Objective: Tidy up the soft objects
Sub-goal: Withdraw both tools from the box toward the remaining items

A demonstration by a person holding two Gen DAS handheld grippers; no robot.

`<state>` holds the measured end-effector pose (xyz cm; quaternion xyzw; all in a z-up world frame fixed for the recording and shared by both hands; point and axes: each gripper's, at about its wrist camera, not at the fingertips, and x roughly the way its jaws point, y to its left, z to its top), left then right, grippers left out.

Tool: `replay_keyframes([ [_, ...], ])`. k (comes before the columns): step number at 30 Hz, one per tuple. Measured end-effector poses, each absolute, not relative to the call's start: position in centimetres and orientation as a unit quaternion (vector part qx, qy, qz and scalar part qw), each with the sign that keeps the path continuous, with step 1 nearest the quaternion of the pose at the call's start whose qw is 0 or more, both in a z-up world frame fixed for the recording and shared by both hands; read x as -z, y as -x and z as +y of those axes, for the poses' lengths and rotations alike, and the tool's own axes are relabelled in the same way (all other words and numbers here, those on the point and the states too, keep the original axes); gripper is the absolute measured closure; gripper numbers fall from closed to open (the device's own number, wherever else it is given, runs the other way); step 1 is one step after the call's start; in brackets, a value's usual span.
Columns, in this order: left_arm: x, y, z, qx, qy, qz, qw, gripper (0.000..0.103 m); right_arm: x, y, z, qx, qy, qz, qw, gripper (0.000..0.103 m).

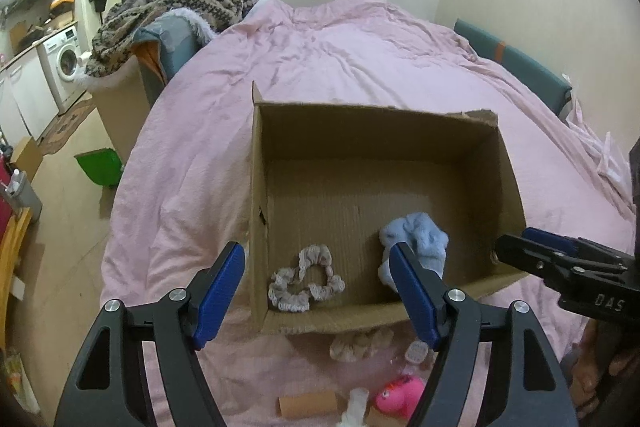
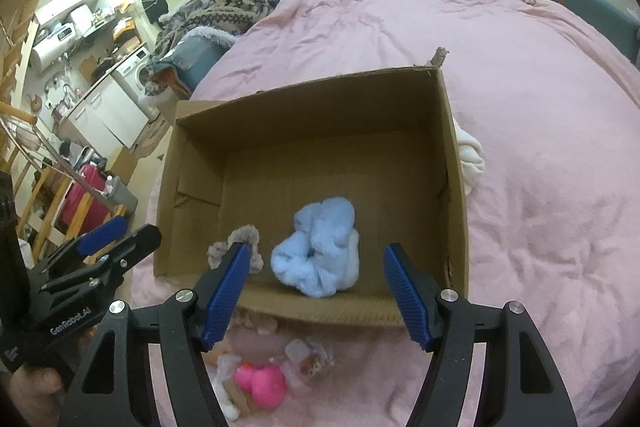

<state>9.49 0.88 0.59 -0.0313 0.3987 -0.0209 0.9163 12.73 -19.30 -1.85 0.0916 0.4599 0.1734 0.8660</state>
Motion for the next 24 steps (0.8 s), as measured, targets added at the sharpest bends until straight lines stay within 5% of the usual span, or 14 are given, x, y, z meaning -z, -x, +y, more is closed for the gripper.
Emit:
replay_keyframes([
  [24,3.6,-3.7,5.3,-0.052,0.109,0.513,0.85,0.031,3.8,-6.7,-19.1,-0.176,-0.105,0.516,0.832,0.03],
])
